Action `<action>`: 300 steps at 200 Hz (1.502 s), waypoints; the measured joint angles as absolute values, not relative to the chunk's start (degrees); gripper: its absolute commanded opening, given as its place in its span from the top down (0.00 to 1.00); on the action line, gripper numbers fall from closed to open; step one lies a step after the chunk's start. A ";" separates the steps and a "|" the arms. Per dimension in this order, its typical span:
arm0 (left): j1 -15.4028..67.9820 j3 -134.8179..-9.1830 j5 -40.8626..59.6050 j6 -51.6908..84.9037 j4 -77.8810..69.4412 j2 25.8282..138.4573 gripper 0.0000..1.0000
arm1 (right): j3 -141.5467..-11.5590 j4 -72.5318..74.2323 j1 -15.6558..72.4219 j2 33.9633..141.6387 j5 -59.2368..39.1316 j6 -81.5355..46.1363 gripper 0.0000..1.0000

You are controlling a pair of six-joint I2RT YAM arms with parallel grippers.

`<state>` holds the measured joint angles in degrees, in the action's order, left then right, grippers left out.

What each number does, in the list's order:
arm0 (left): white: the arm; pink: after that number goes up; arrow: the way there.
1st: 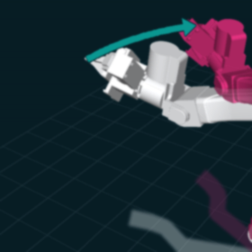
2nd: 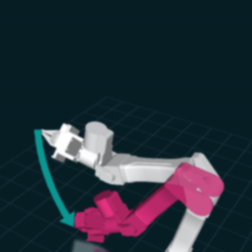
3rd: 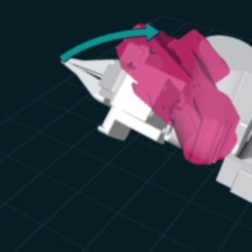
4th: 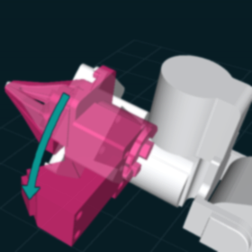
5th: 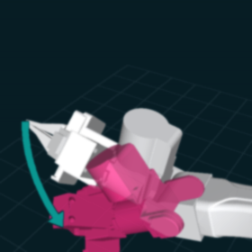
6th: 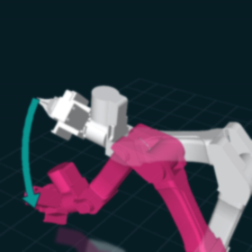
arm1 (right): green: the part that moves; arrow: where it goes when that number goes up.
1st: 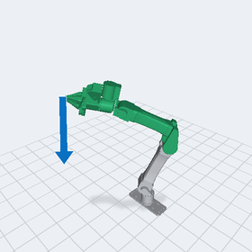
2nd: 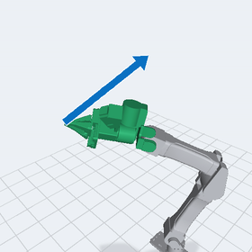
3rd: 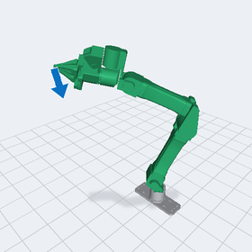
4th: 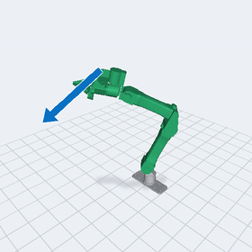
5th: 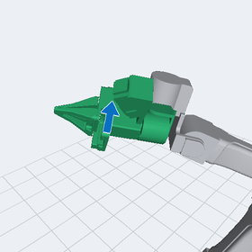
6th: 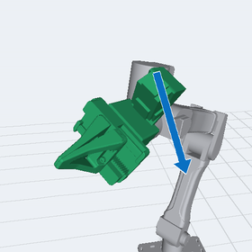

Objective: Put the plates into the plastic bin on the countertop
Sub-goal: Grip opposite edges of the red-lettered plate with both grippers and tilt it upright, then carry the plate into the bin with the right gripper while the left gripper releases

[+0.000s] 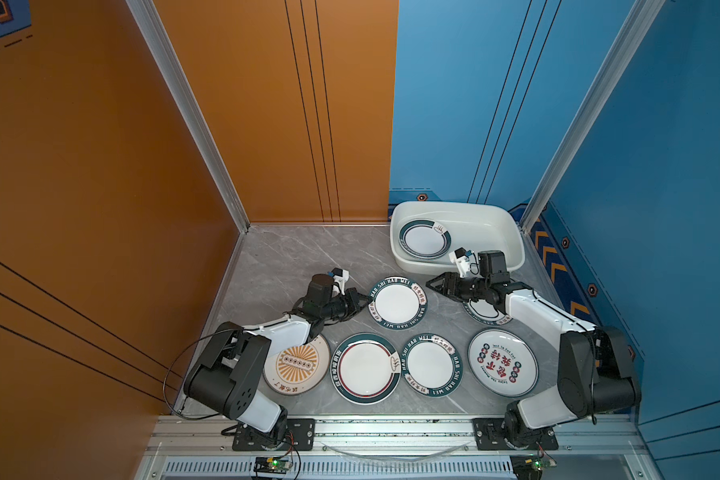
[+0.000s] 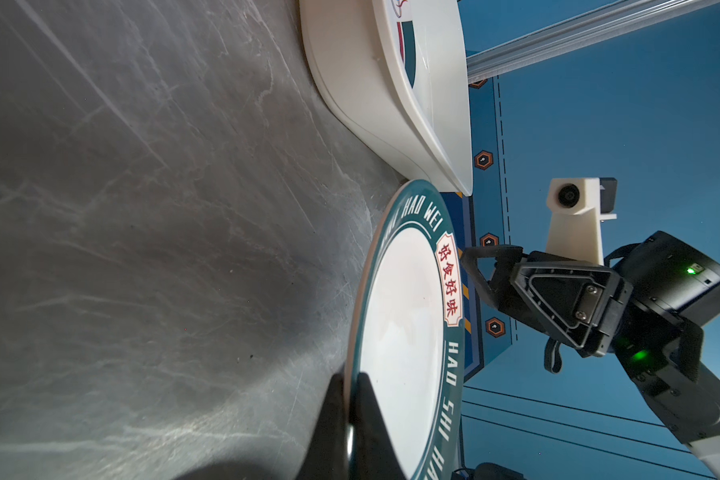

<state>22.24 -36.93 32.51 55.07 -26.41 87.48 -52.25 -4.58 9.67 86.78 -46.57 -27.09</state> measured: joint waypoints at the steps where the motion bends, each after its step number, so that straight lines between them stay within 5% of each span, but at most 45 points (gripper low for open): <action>1: 22.22 -36.95 32.51 55.02 -26.35 87.46 1.00 | -52.25 -4.51 9.69 86.80 -46.63 -27.07 0.45; 63: 21.80 -39.48 32.69 52.84 -22.13 85.49 1.00 | -52.27 -2.94 12.78 91.05 -49.98 -28.60 0.51; 182: 21.30 -43.55 32.91 50.09 -16.93 85.62 1.00 | -55.18 -1.93 14.94 94.41 -55.31 -33.10 0.94; 273: 21.32 -43.97 32.60 48.31 -14.94 83.94 0.59 | -65.01 -9.06 11.62 94.41 -50.83 -33.50 1.00; 300: 20.71 -43.94 31.99 46.89 -12.86 80.68 0.38 | -69.95 -12.38 7.86 94.41 -46.35 -33.56 1.00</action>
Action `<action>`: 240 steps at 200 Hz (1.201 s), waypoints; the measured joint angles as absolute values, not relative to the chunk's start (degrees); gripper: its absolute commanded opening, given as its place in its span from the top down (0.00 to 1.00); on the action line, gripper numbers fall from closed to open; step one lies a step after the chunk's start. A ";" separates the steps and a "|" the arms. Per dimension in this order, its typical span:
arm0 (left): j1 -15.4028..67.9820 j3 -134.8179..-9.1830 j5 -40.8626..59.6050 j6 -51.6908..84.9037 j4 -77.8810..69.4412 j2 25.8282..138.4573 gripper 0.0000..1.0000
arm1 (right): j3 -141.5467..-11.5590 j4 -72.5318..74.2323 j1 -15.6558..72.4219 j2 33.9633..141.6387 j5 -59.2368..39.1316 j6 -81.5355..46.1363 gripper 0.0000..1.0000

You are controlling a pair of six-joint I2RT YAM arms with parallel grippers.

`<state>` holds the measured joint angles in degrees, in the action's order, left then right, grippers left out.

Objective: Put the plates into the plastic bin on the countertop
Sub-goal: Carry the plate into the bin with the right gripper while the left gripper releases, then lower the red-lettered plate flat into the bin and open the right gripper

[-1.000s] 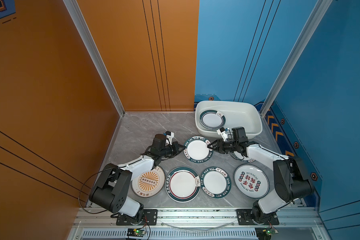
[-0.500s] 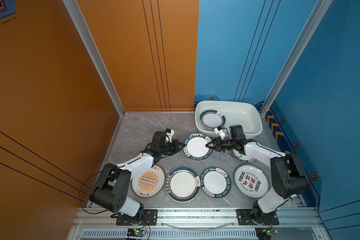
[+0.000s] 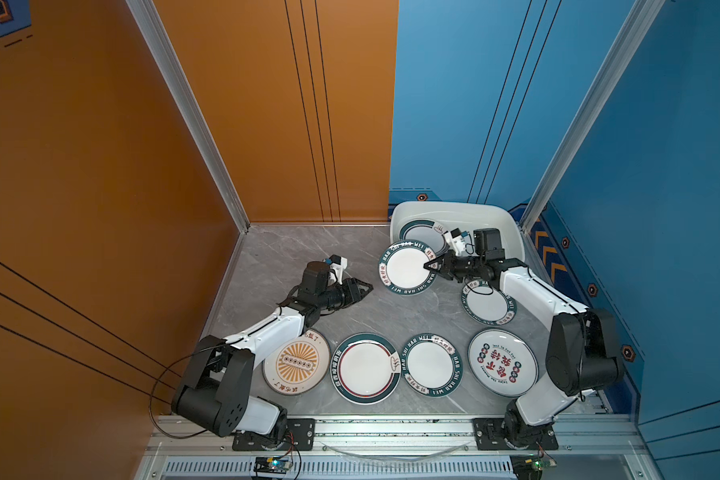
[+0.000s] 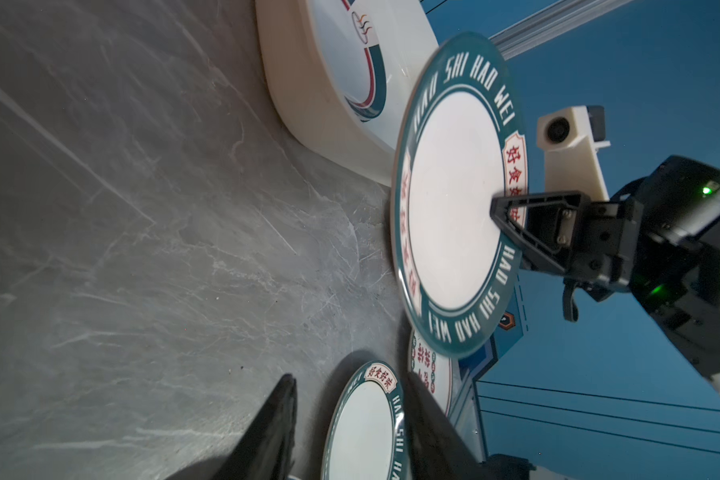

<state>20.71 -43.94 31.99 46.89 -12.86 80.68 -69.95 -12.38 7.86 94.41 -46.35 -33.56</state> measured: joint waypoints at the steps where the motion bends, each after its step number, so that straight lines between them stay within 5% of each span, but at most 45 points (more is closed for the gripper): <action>1: 20.71 -43.94 31.97 46.76 -12.82 80.58 0.37 | -70.22 -12.56 7.64 94.41 -46.02 -33.54 1.00; 29: 19.57 -42.78 30.59 44.97 -11.64 76.03 0.01 | -74.56 -15.51 2.46 94.43 -38.46 -34.50 1.00; 138: 15.18 -34.63 28.27 43.88 -9.52 65.71 0.02 | -91.94 -22.81 -8.56 109.71 -18.00 -39.72 1.00; 240: 13.87 -33.76 28.32 43.24 -9.32 64.99 0.02 | -104.12 -30.96 -10.57 120.97 -14.48 -38.81 1.00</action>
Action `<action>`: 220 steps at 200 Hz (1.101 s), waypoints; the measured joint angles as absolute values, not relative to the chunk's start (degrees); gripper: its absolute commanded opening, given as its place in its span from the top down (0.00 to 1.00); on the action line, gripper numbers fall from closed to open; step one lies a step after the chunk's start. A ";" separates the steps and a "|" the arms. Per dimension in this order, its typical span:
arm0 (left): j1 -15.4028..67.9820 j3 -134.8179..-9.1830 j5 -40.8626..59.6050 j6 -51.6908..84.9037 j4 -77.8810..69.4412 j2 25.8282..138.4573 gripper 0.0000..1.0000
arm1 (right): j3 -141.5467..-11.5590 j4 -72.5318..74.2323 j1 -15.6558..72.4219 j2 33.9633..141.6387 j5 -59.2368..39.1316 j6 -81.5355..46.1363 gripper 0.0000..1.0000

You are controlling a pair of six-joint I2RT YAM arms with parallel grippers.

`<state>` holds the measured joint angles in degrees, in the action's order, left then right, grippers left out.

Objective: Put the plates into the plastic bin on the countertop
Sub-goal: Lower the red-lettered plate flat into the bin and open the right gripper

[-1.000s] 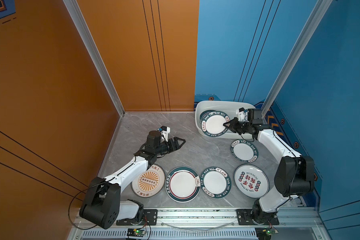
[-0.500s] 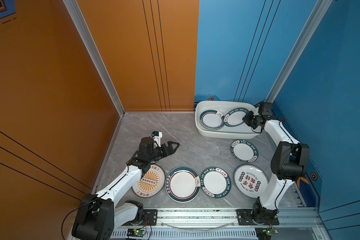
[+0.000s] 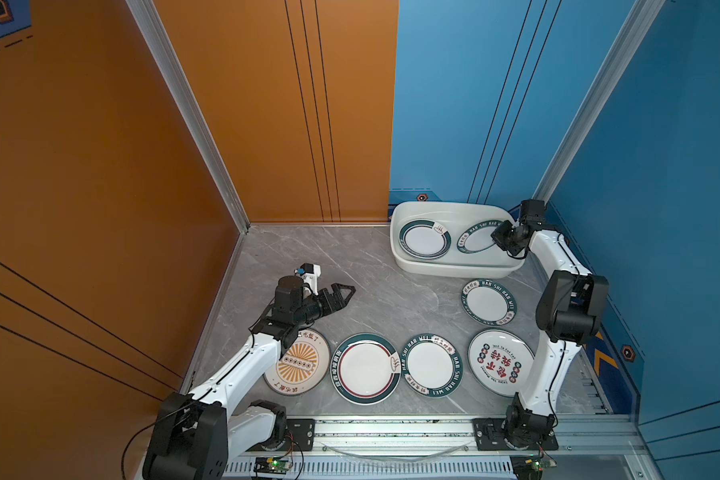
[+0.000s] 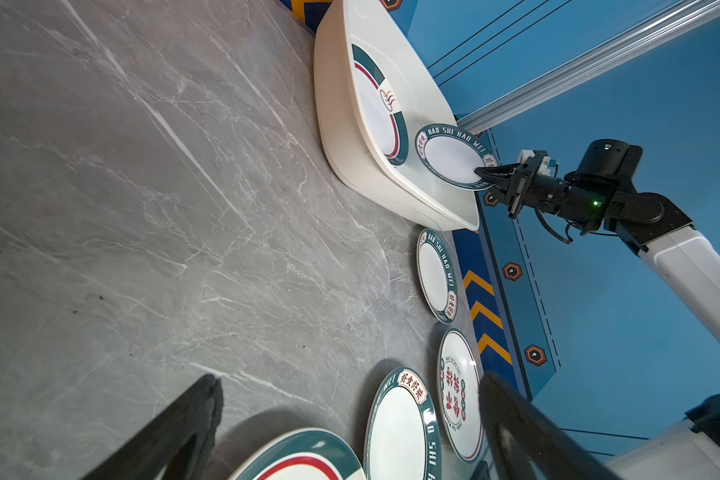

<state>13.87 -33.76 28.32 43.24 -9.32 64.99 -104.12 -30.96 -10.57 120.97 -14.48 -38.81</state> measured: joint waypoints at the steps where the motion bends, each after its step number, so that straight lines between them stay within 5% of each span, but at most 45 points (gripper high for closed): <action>1: 13.87 -33.76 28.32 43.22 -9.32 64.99 0.02 | -104.12 -30.98 -10.57 121.03 -14.48 -38.79 1.00; 53: 13.87 -33.76 28.32 42.87 -9.32 65.19 0.02 | -104.84 -32.62 -10.68 124.07 -14.76 -37.65 1.00; 133: 13.87 -33.43 28.32 42.83 -9.15 65.36 0.02 | -104.97 -35.09 -11.90 124.75 -11.88 -34.61 0.74; 220: 13.87 -32.77 28.34 42.83 -8.78 65.34 0.02 | -104.97 -37.15 -13.13 125.19 -7.88 -32.29 0.67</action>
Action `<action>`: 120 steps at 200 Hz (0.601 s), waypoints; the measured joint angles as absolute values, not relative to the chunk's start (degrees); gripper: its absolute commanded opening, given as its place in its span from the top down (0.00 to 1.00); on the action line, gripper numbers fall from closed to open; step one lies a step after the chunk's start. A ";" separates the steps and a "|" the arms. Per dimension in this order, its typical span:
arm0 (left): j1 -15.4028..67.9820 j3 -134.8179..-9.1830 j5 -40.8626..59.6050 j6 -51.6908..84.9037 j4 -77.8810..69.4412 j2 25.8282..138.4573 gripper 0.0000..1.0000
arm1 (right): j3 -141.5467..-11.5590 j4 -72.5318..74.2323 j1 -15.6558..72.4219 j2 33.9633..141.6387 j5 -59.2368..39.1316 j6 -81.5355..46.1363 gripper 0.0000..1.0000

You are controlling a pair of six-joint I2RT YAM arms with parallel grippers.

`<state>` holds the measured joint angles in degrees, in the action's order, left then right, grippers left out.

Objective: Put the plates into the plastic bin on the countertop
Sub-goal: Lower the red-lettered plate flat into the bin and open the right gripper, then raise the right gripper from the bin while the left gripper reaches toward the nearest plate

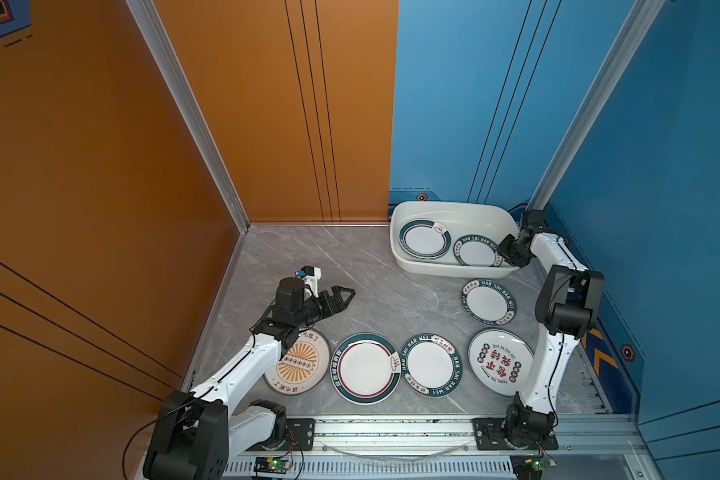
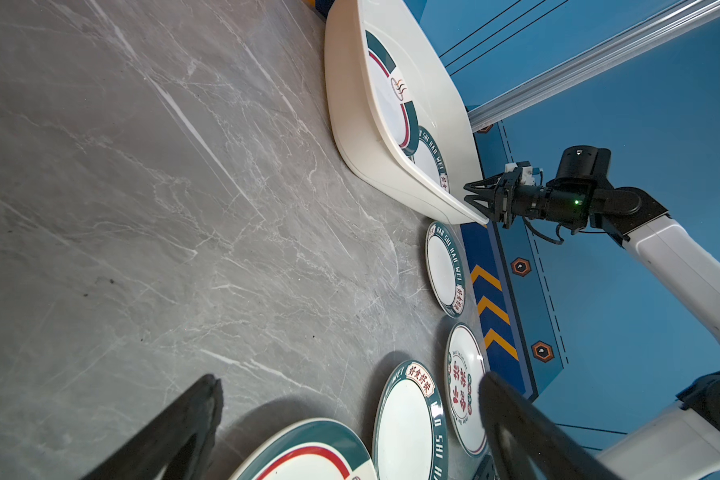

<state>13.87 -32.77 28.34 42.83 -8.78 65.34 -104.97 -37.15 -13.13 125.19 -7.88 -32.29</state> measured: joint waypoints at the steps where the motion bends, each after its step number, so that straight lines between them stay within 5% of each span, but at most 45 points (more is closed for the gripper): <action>1: 13.87 -32.77 28.34 42.83 -8.78 65.34 0.01 | -104.97 -37.15 -13.13 125.16 -7.81 -32.25 0.67; 45: 16.32 -32.80 28.18 42.83 -8.71 65.34 0.00 | -104.47 -38.00 -12.16 121.10 -4.84 -30.65 0.67; 120: 30.81 -37.80 22.55 42.85 -7.90 71.37 0.01 | -91.09 -32.80 -1.50 98.21 -2.79 -27.94 0.62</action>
<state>30.81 -37.80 22.55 42.85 -7.90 71.37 -91.09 -32.80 -1.50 98.21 -2.79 -27.94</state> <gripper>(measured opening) 0.992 0.371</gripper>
